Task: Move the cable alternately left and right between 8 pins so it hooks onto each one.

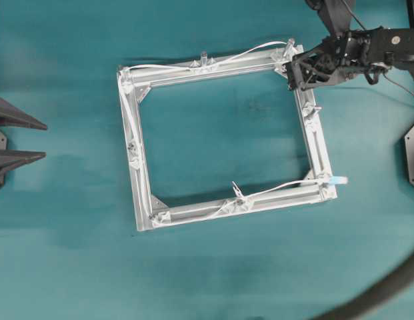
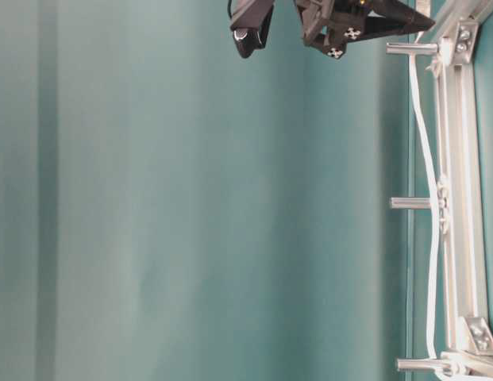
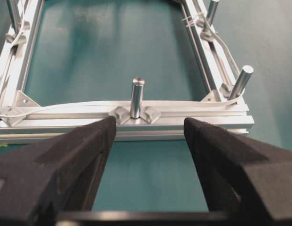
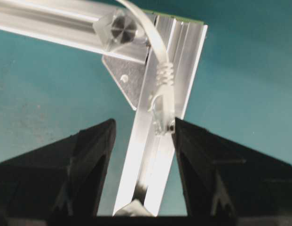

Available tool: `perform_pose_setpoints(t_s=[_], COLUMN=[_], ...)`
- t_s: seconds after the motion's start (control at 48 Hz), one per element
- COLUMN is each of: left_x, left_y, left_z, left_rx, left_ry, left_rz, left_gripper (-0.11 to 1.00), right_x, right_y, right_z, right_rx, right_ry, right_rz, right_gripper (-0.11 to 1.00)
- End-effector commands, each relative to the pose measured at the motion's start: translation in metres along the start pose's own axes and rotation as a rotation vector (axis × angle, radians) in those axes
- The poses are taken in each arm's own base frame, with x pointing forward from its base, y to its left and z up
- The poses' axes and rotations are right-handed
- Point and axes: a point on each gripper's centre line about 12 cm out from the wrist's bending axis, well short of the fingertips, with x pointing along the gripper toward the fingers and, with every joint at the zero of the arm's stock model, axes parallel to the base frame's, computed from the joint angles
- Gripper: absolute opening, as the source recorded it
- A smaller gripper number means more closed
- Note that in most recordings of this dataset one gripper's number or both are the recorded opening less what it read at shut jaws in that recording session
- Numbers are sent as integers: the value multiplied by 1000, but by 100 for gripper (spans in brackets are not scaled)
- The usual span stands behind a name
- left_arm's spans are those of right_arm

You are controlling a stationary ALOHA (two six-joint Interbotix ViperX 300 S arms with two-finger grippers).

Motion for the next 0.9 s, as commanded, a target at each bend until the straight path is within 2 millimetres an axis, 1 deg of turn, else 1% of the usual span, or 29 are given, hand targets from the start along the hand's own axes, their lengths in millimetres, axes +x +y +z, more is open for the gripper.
perform_pose_setpoints(t_s=[0.0, 0.125, 0.25, 0.354, 0.583, 0.771, 0.875], left_x=[-1, -1, -1, -1, -1, -1, -1], left_y=[0, 0, 0, 0, 0, 0, 0], left_z=[10, 10, 10, 10, 10, 10, 10], left_rx=[-3, -2, -2, -2, -2, -2, -2], left_ry=[-20, -22, -22, -22, -22, -22, -22], left_rz=[3, 3, 3, 3, 3, 3, 3], left_gripper=[72, 72, 72, 72, 72, 72, 72], right_x=[-11, -20, -32, -42, -65, -80, -87], right_y=[6, 4, 4, 6, 7, -4, -5], right_z=[4, 0, -6, -12, -11, -19, -24], right_rx=[-1, 0, 6, 21, 20, -20, -58], right_ry=[-22, -15, -11, -12, -87, -164, -205], right_rz=[25, 20, 40, 76, 183, 277, 338], right_gripper=[53, 57, 61, 61, 61, 61, 61])
